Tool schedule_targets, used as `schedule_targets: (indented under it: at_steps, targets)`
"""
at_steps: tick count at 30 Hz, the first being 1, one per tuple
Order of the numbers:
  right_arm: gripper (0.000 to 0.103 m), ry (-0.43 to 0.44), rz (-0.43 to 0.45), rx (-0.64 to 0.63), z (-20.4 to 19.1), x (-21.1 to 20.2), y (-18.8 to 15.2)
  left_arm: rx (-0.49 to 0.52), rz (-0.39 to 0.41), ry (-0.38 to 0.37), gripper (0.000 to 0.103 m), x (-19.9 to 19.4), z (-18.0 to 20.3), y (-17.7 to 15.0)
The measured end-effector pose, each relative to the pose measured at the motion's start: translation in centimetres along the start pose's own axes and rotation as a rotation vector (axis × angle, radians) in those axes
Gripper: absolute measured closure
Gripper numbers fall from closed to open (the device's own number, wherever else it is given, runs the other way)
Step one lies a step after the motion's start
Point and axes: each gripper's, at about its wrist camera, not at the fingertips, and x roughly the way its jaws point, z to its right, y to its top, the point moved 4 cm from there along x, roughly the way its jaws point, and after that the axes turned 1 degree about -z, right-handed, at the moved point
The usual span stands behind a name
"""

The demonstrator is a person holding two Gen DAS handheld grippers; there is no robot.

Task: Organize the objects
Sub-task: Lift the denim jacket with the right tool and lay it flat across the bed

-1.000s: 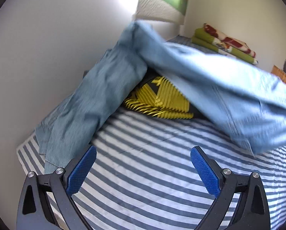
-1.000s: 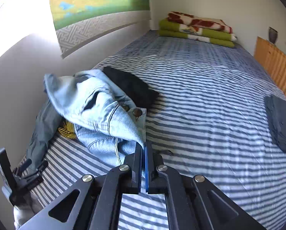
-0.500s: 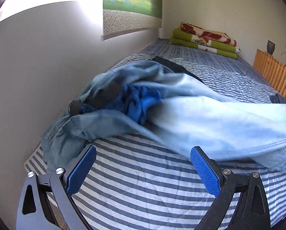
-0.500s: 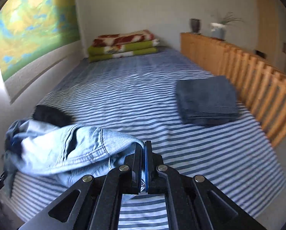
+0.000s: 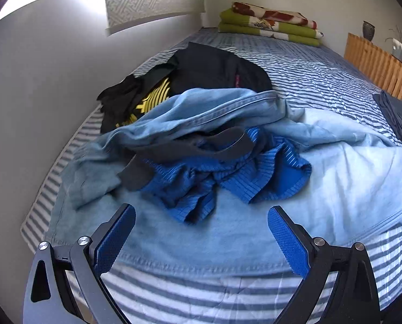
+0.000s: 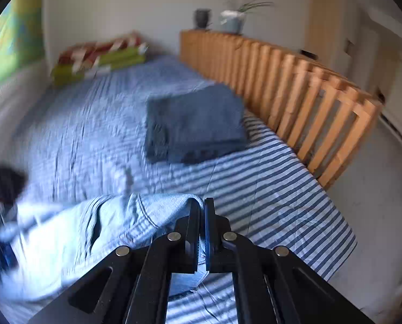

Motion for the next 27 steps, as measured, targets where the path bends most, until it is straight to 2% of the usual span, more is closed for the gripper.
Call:
schedule_targets:
  at_steps: [2,4,5,8,10,13,16,18,19,21,24,27]
  targets:
    - [0.088,0.033,-0.019,-0.059,-1.7,-0.4,-1.3,-0.001,-0.011,-0.008,0.003,1.2,0.9,1.0]
    - [0.075,0.027,0.008,-0.104,-3.0,-1.7,-2.1,-0.003,-0.042,-0.039,0.003,2.9,1.7,2.0]
    - [0.072,0.032,0.024,-0.121,-3.6,-2.4,-2.3,-0.002,-0.053,-0.047,0.003,3.7,2.4,2.4]
    - [0.066,0.054,0.067,-0.153,-4.9,-4.2,-2.4,0.001,-0.069,-0.03,0.003,5.6,3.3,3.5]
    - [0.055,0.114,0.044,-0.166,-5.8,-4.3,-2.4,-0.009,-0.097,-0.024,0.003,7.3,3.5,4.0]
    - [0.053,0.19,-0.026,-0.178,-8.1,-3.1,-3.0,-0.027,-0.123,-0.004,0.003,9.5,3.5,4.7]
    - [0.053,0.212,-0.052,-0.22,-10.9,-1.7,-4.1,-0.06,-0.149,0.005,0.005,11.5,2.8,5.4]
    - [0.053,0.218,-0.076,-0.244,-12.7,-0.3,-4.9,-0.093,-0.162,-0.014,0.02,12.1,2.2,5.6]
    - [0.053,0.226,-0.095,-0.25,-13.5,0.5,-5.4,-0.109,-0.162,-0.022,0.023,12.3,1.8,5.8]
    - [0.053,0.243,-0.125,-0.251,-14.7,1.8,-6.1,-0.125,-0.155,-0.038,0.041,12.2,1.4,5.8]
    - [0.053,0.258,-0.147,-0.249,-16.1,3.0,-7.1,-0.134,-0.15,-0.069,0.061,11.8,0.9,5.6]
    - [0.053,0.27,-0.16,-0.247,-17.1,3.5,-8.1,-0.175,-0.143,-0.126,0.073,10.9,0.2,5.0]
